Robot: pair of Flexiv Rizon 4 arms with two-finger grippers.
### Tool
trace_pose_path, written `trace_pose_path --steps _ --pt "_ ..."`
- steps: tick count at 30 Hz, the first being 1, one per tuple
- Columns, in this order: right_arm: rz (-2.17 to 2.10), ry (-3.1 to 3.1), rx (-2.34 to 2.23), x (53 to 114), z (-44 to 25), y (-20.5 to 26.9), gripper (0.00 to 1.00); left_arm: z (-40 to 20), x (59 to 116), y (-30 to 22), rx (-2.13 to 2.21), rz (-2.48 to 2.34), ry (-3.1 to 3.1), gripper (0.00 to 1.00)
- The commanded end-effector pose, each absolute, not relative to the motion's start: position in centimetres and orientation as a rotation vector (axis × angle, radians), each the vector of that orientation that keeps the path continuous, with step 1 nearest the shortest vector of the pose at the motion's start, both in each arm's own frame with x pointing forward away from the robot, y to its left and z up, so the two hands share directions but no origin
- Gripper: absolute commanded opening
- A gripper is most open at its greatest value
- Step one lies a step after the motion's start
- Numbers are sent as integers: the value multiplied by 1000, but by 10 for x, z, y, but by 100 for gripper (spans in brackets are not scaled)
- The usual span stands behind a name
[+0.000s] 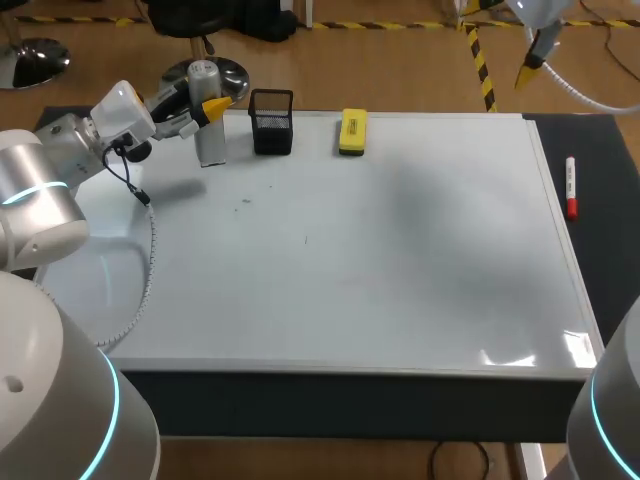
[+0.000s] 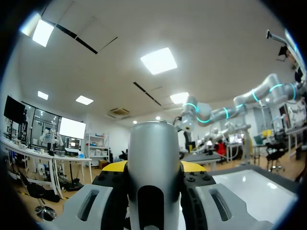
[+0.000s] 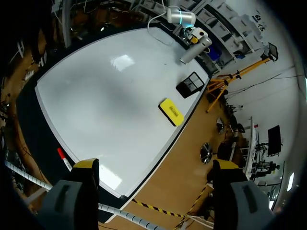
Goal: Pick up the inspection probe, press it on each red-marked spot on the whiteboard one by one, put down the probe, pick up the eraser, and wipe off all the red marks.
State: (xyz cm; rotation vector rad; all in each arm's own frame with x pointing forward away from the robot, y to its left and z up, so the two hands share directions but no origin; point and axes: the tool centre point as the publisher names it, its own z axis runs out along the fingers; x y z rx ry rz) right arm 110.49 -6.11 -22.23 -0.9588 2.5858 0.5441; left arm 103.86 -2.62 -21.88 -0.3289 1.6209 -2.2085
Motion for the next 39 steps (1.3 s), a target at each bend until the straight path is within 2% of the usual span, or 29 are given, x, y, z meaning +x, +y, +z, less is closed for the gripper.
trace_pose_path --steps 1,21,39 --pt "539 2588 -962 1105 -222 -61 100 -210 1046 -32 -290 -2218 1604 0" --pt "539 2588 -962 1105 -222 -61 100 -140 1094 -59 68 -2383 1544 0" --pt "539 2588 -962 1105 -222 -61 100 -139 1102 -107 193 -2590 1550 0"
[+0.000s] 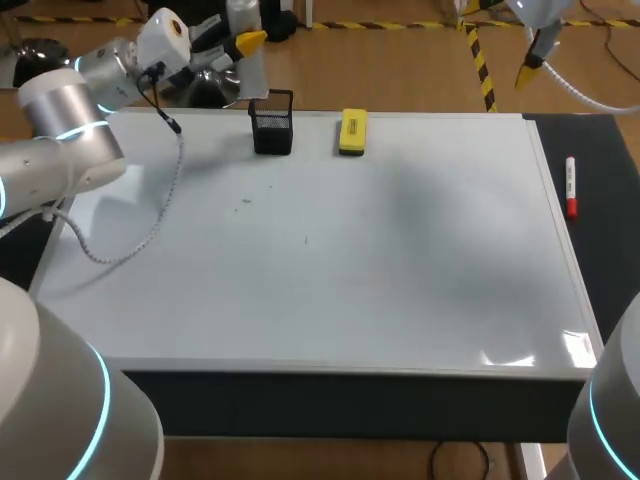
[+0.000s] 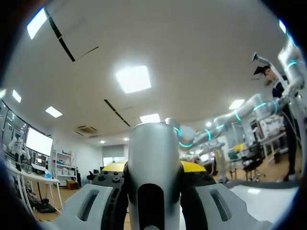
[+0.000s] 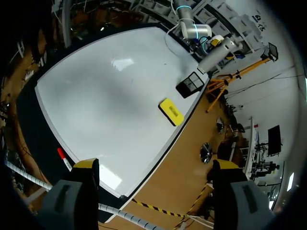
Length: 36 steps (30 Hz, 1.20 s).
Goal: Pick up the inspection probe, press it on each red-marked spot on the whiteboard one by one, put down the probe, pick up the eraser, and wipe off all the red marks.
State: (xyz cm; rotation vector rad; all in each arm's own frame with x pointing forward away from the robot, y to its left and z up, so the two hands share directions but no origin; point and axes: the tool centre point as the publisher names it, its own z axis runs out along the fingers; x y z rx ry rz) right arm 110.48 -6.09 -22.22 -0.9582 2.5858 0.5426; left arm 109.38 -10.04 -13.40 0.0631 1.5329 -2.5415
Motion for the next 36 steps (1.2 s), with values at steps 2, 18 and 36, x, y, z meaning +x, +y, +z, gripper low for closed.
trace_pose_path --steps 2,18,36 --pt "539 2588 -962 1105 -222 -61 100 -140 1102 -111 196 -2602 1552 0" --pt "539 2588 -962 1105 -222 -61 100 -164 1106 -130 188 -2630 1595 0" --pt "539 2588 -962 1105 -222 -61 100 -201 1111 -132 114 -2620 1653 0"
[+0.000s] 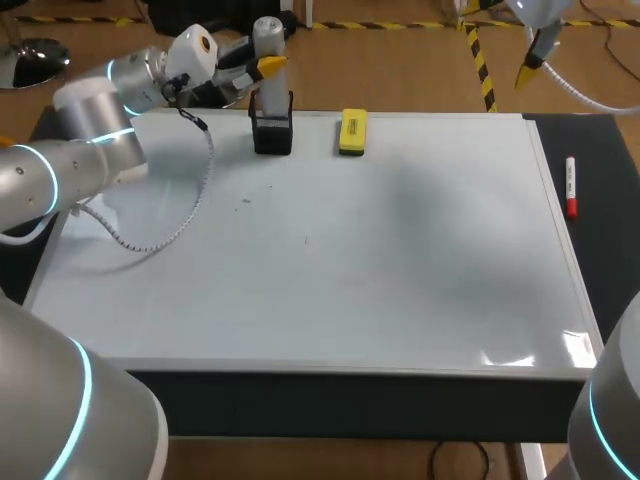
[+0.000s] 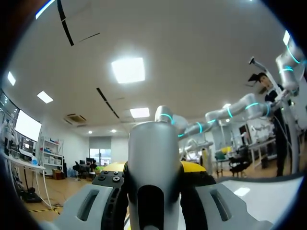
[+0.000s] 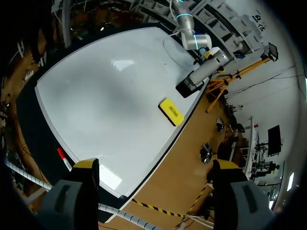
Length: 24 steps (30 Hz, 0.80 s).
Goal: Pick up the inspection probe, press it on each red-marked spot on the whiteboard one by one, put down the probe, pick up the eraser, and wipe off all the red marks.
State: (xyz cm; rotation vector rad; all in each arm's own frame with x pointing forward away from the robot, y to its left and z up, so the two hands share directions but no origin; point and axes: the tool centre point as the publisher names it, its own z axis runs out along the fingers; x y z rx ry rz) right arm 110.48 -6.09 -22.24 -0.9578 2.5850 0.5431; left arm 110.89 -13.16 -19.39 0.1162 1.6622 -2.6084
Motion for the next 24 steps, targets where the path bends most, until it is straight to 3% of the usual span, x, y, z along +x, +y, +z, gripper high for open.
trace_pose_path --steps 1,24 --pt "539 2588 -962 1105 -222 -61 100 -203 1111 -132 112 -2620 1654 0" --pt "539 2588 -962 1105 -222 -61 100 -234 1123 -133 94 -2634 1672 0"
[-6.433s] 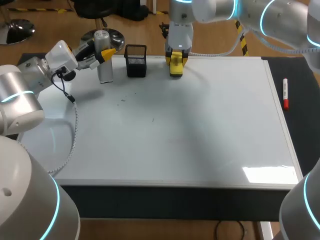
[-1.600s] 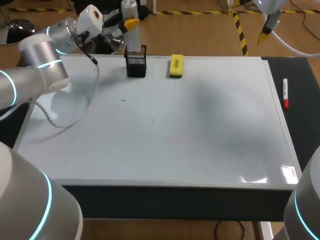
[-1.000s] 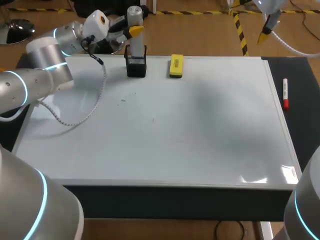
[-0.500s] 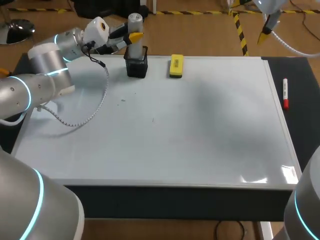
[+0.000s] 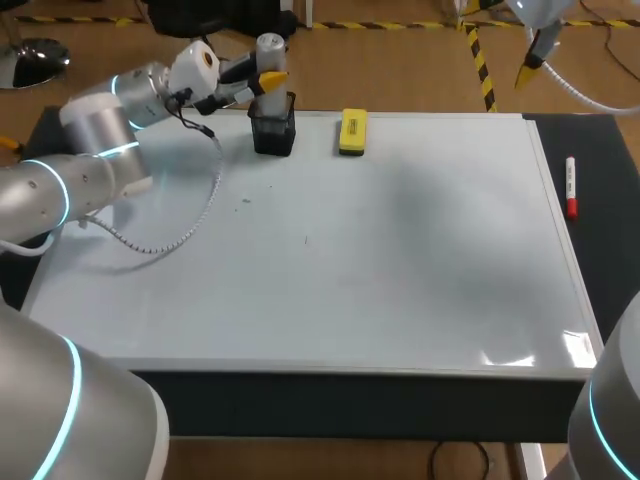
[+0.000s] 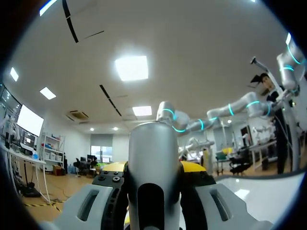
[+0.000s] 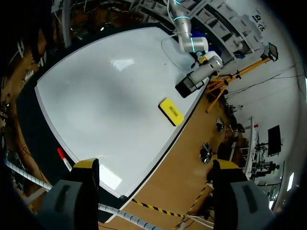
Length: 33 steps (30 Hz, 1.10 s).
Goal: Pick up the inspection probe, press it on each red-marked spot on the whiteboard one by one, put down the probe, pick up the eraser, and wipe off all the red marks.
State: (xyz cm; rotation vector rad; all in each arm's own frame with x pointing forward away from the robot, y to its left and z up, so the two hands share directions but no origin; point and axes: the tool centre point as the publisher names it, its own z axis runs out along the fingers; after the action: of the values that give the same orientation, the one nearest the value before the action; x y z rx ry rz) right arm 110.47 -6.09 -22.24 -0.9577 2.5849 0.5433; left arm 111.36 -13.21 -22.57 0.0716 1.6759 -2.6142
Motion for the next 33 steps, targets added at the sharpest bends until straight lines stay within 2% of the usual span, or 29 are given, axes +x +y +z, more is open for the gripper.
trace_pose_path --steps 1,16,17,18,19,20,33 --pt "539 2588 -962 1105 -222 -61 100 -236 1124 -133 92 -2635 1674 0" --pt "539 2588 -962 1105 -222 -61 100 -250 1128 -133 114 -2640 1698 0" --pt "539 2588 -962 1105 -222 -61 100 -250 1128 -133 118 -2641 1702 19" --pt "539 2588 -962 1105 -222 -61 100 -251 1128 -133 121 -2640 1704 48" --pt "539 2588 -962 1105 -222 -61 100 -251 1128 -133 122 -2639 1705 95" --pt "539 2588 -962 1105 -222 -61 100 -251 1128 -133 122 -2637 1707 100" --pt "539 2588 -962 1105 -222 -61 100 -241 1125 -131 137 -2615 1711 100"
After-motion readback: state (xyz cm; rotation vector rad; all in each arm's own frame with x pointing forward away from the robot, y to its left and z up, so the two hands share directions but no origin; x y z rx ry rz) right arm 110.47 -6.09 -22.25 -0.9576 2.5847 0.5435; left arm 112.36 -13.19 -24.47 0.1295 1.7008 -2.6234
